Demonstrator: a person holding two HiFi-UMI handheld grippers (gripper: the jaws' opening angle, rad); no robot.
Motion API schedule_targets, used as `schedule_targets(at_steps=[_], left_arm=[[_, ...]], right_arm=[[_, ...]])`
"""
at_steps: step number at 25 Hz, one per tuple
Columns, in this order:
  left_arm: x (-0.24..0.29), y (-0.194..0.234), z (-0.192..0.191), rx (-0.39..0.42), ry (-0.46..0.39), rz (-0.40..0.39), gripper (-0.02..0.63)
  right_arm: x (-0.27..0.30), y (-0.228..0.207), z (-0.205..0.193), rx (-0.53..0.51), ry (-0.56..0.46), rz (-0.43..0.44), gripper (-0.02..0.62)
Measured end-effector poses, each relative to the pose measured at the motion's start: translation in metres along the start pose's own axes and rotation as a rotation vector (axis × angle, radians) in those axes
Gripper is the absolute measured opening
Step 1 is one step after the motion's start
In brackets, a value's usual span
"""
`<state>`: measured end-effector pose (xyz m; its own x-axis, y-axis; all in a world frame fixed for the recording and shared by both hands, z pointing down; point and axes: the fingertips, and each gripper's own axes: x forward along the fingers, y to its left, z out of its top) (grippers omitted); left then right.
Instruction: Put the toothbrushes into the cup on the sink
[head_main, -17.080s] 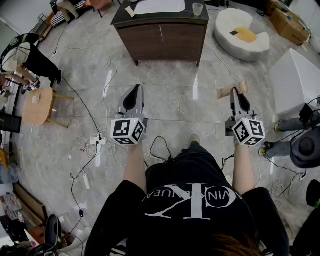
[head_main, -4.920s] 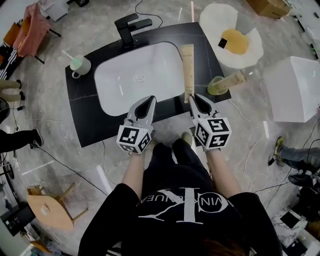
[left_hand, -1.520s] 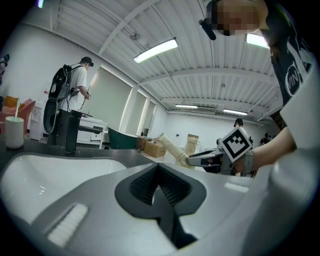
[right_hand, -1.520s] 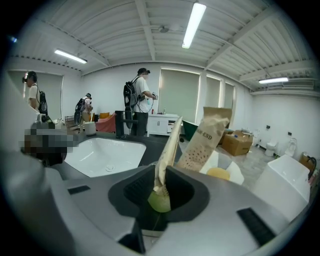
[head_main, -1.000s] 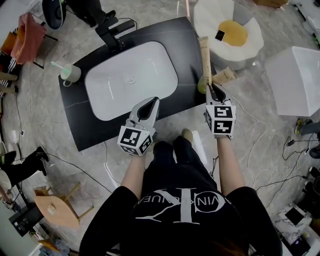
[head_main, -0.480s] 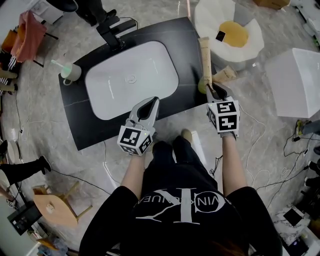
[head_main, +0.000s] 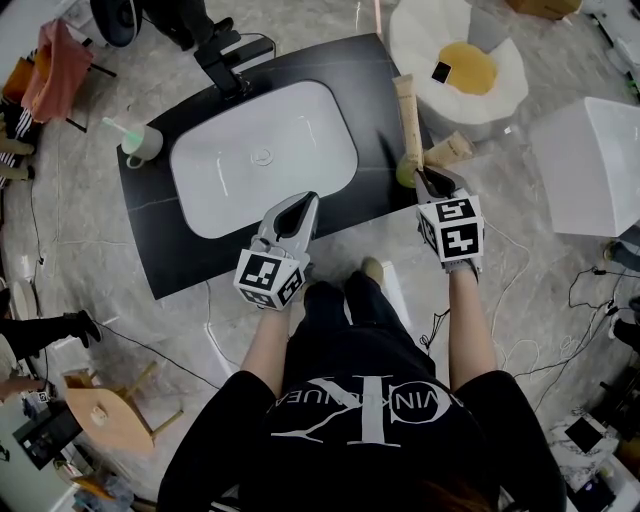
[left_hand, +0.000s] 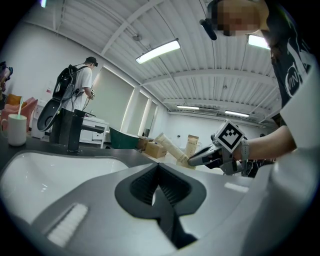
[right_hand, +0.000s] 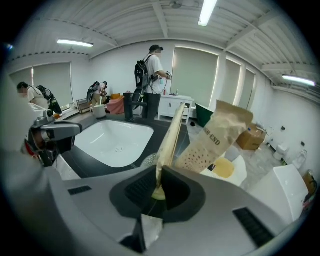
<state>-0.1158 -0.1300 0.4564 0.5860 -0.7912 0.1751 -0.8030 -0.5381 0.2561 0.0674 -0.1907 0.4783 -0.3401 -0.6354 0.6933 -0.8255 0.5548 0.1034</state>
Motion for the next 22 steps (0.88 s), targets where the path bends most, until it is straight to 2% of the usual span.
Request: schedule_targets(at_steps=[3,11,16,22], left_arm=[[-0.001,0.0,0.0,-0.003,-0.001,0.0,0.012],[-0.002,0.001,0.0,-0.01,-0.002,0.005,0.012],[0.001,0.001,-0.003,-0.019,-0.001,0.004,0.012],[0.013,-0.013,-0.001,-0.006,0.0,-0.04,0.012]], right_arm=[[0.005,0.0,-0.003,0.005,0.062,0.022,0.038],[0.018,-0.002,-0.006,0.08,0.222,0.151,0.04],[0.021,0.001,-0.005,0.119,0.204,0.184,0.04],[0.014,0.003,-0.003,0.166,0.167,0.233,0.04]])
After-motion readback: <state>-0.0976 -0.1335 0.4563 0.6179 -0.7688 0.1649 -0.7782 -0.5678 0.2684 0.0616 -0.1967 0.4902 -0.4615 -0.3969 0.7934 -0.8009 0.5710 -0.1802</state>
